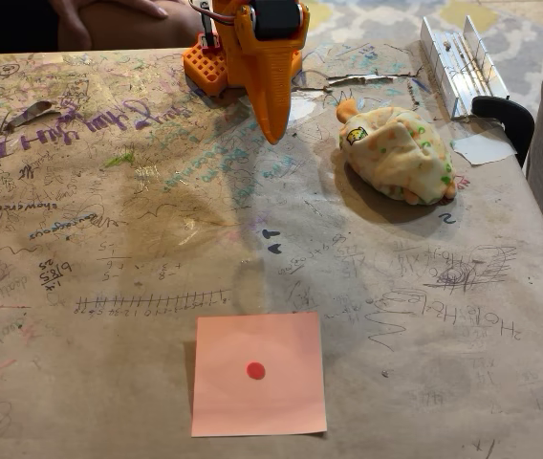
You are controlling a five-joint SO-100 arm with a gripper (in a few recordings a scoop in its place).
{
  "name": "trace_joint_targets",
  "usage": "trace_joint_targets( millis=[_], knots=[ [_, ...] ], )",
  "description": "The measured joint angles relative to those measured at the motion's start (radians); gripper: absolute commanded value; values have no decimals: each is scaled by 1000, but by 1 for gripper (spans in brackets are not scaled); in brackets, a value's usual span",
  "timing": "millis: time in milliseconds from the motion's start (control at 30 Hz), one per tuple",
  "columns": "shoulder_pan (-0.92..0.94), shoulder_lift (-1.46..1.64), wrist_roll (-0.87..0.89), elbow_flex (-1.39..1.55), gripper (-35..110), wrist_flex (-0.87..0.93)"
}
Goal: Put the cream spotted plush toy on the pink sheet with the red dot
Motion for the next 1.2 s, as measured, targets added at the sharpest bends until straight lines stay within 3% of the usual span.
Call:
trace_joint_targets(
  millis=[933,1200],
  knots=[
    [-6,0,-18,0,0,0],
    [-97,-193,-192,-147,5,51]
  ],
)
